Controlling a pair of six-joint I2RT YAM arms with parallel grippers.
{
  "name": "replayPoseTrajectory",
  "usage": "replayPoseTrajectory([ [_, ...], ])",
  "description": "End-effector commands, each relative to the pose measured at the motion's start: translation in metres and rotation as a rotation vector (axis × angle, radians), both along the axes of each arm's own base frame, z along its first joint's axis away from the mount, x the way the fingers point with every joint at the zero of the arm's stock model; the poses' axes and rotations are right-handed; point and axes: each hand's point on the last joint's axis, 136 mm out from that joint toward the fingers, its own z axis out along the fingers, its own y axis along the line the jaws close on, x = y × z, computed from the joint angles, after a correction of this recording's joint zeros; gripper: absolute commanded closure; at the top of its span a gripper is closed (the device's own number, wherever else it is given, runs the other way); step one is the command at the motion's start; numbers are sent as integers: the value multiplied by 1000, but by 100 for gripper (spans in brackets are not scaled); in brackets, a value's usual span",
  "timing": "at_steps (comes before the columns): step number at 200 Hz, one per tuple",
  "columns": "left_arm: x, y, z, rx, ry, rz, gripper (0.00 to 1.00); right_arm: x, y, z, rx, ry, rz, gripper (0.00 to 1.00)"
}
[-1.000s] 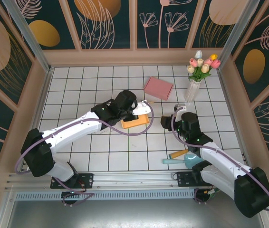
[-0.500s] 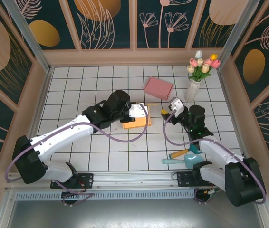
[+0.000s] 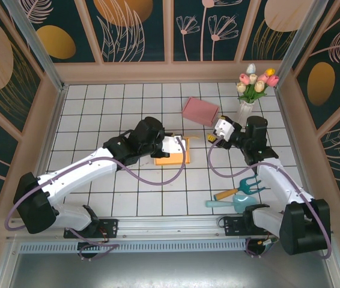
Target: Fold the paper box
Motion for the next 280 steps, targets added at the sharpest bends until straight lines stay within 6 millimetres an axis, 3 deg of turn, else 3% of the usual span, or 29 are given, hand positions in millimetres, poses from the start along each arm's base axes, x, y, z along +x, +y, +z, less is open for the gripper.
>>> replayPoseTrajectory([
  [1,-4,-4,14,-42,-35,-39,98,1,1,5,-48,-37,44,35],
  [45,-6,-7,11,-47,-24,-51,98,-4,12,9,-49,-73,108,36],
  [120,-9,-16,3,-78,-3,-81,98,-5,30,-12,-86,-62,160,37],
  [221,-13,-21,8,-123,-2,-109,99,-32,73,-29,-50,17,354,38],
  [280,-17,-23,8,-135,14,-130,100,-39,82,-32,-27,26,407,46],
])
